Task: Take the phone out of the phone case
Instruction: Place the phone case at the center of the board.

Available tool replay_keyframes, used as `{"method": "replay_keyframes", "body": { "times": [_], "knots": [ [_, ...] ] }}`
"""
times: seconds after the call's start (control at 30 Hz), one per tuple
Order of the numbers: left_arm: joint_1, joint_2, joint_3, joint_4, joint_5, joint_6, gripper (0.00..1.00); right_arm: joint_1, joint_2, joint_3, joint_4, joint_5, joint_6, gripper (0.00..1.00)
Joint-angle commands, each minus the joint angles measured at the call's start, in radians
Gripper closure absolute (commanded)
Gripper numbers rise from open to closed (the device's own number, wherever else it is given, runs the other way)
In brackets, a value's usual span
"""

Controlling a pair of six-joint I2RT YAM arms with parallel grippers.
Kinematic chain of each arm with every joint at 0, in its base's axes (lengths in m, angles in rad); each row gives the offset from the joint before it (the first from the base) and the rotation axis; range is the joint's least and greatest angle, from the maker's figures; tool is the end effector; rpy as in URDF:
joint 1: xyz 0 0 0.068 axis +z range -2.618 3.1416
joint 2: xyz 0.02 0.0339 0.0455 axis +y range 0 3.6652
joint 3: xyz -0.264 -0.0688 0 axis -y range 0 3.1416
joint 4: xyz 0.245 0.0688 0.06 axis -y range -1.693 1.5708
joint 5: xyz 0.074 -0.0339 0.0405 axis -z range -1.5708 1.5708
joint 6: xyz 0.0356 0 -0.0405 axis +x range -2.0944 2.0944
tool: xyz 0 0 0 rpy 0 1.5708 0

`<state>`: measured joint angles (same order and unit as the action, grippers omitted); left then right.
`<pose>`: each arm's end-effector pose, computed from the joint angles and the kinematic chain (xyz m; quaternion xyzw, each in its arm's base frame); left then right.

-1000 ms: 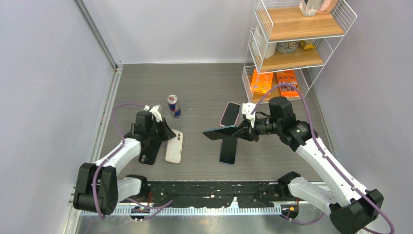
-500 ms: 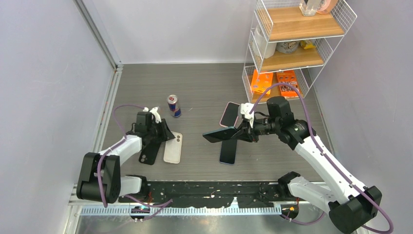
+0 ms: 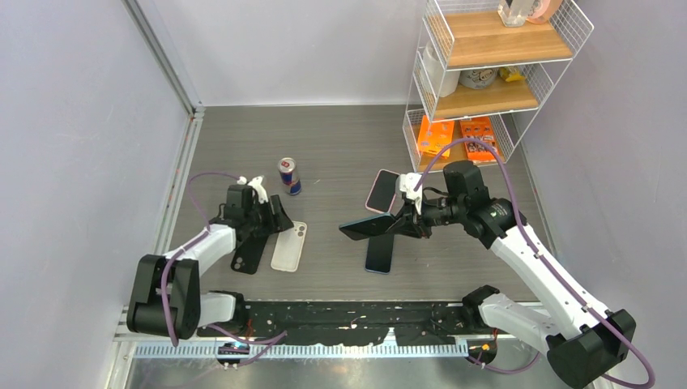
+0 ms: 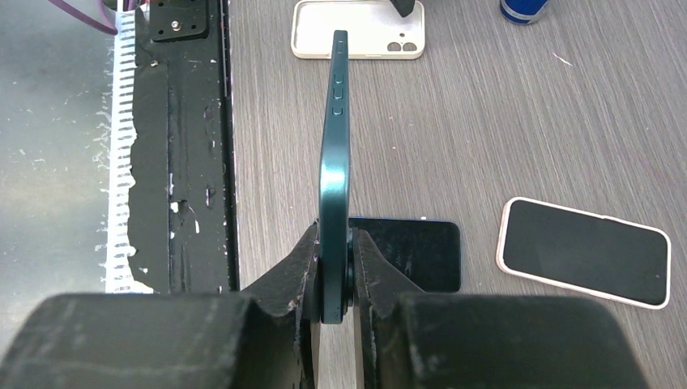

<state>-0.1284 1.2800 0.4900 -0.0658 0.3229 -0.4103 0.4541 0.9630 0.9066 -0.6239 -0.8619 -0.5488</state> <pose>0.2267 -0.0407 0.1532 -0.0742 0.9233 -0.2371 0.2929 0.1614 0.1088 0.3152 -0.5519 0.6326 0.3581 0.4087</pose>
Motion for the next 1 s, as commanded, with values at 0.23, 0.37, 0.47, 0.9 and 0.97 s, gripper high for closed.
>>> {"method": "replay_keyframes", "body": {
  "times": [0.23,0.37,0.47,0.9,0.97],
  "knots": [
    [-0.068,-0.177,0.031,0.0,0.035,0.054,0.21,-0.004,-0.013,0.039,-0.011,0.038,-0.047,0.95],
    [-0.183,-0.234,0.038,-0.004,-0.019,0.113,0.11,-0.005,-0.005,0.047,-0.055,0.078,-0.056,0.95],
    [-0.235,-0.228,0.074,-0.034,-0.062,0.158,0.06,-0.007,0.016,0.055,-0.089,0.098,-0.066,0.95],
    [-0.34,-0.239,0.132,-0.101,-0.128,0.351,0.05,-0.008,0.282,0.221,-0.364,0.065,-0.204,0.95],
    [-0.341,-0.262,0.125,-0.101,-0.124,0.371,0.05,-0.007,0.341,0.266,-0.405,0.06,-0.224,0.95]
  ]
}}
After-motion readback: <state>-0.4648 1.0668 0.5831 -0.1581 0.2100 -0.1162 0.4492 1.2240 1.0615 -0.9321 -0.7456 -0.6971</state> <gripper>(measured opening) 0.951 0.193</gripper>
